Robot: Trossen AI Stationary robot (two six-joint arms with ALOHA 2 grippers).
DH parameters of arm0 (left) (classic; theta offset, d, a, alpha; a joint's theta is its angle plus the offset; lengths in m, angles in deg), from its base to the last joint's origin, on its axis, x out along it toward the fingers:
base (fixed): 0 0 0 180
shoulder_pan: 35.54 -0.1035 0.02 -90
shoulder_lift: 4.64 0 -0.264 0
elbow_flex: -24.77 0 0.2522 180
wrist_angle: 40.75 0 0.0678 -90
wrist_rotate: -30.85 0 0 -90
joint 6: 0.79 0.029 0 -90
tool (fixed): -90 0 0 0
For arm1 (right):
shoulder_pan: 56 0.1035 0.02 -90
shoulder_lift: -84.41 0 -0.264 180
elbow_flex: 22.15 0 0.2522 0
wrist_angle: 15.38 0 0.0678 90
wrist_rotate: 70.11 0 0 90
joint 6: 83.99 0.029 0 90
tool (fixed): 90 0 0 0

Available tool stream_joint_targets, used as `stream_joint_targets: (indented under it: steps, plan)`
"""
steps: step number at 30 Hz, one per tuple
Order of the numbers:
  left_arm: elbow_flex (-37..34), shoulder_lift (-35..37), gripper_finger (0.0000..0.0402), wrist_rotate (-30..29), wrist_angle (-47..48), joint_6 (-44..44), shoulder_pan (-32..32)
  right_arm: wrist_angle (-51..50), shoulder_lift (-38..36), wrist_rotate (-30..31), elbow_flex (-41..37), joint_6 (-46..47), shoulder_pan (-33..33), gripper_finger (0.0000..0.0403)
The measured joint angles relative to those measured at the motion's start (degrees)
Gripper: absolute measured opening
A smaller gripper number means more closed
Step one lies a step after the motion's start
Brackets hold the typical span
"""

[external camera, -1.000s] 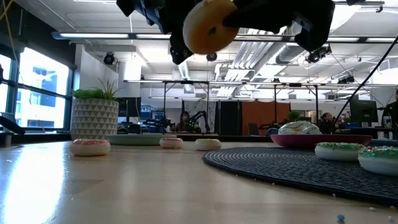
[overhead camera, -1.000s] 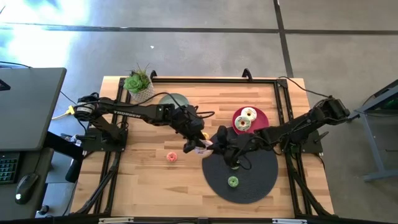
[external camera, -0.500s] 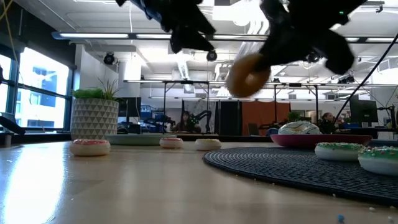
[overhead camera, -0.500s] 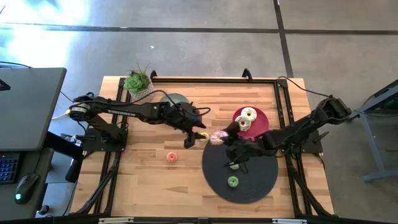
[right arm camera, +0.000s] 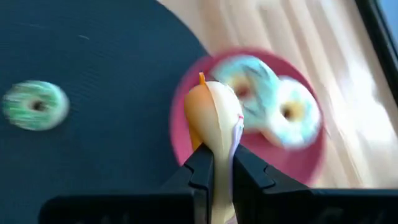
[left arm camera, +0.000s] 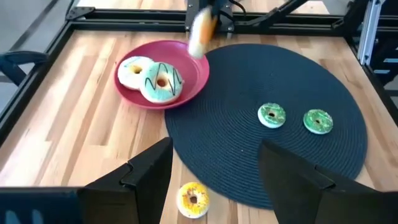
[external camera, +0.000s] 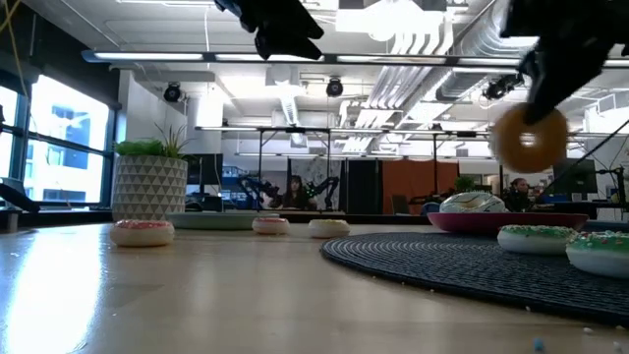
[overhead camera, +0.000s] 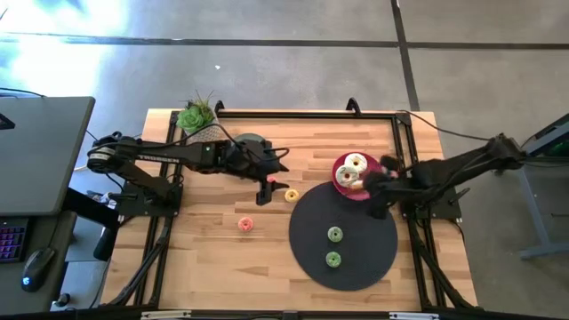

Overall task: Pick & Place donuts
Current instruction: Put the big purple donut on the pink plate

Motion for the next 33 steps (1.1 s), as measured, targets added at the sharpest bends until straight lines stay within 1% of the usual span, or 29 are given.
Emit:
stream_joint_targets:
  steps: [3,7,8,11,14,17,20,24,25,27,30,33]
  plan:
    - [0.02,-0.24,0.0227,-0.02,-0.56,0.1,0.0,-4.98,-2.48,1.76,-0.61,3.18,-1.78,0.0029]
    - [0.0,-0.48,0.0227,-0.02,-0.44,0.1,0.0,-4.13,-3.03,10.65,-3.21,2.77,-2.46,0.0025]
    - [0.0,-0.47,0.0227,-0.02,-0.5,0.1,0.0,-3.68,-2.76,11.18,-3.82,2.54,-2.49,0.0023]
    - [0.0,-0.46,0.0227,-0.02,-0.05,0.1,0.0,-2.1,-0.81,9.25,-4.59,1.6,-2.84,0.0021]
    - [0.0,-0.46,0.0227,-0.03,-0.04,0.1,0.0,-2.14,2.59,7.69,-5.41,0.97,-2.61,0.002]
    - [0.0,-0.46,0.0227,-0.11,-0.04,0.1,0.0,-2.5,7.4,8.37,-5.56,2.24,-2.66,0.0019]
    - [0.0,-0.46,0.0227,-0.13,-0.01,0.1,0.04,-5.26,12.95,11.74,-5.48,5.81,-2.64,0.0019]
    - [0.0,-0.46,0.0227,-0.13,-0.01,0.1,0.04,-9.53,18.71,16.93,-4.82,13.86,-2.66,0.0019]
    - [0.0,-0.46,0.0227,-0.13,-0.02,0.1,0.04,-9.54,19.86,17.18,-4.82,15.73,-2.66,0.0019]
    - [0.0,-0.46,0.0227,-0.13,-0.02,0.1,0.04,-8.83,21.88,15.85,-4.82,18.2,-2.81,0.0019]
    - [0.0,-0.46,0.0227,-0.11,0.04,0.1,0.04,-8.7,25.25,11.89,-4.82,19.36,-2.76,0.0019]
    - [0.0,-0.46,0.0227,-0.11,0.02,0.1,0.04,-8.2,28.46,11.25,-4.82,20.72,-2.68,0.002]
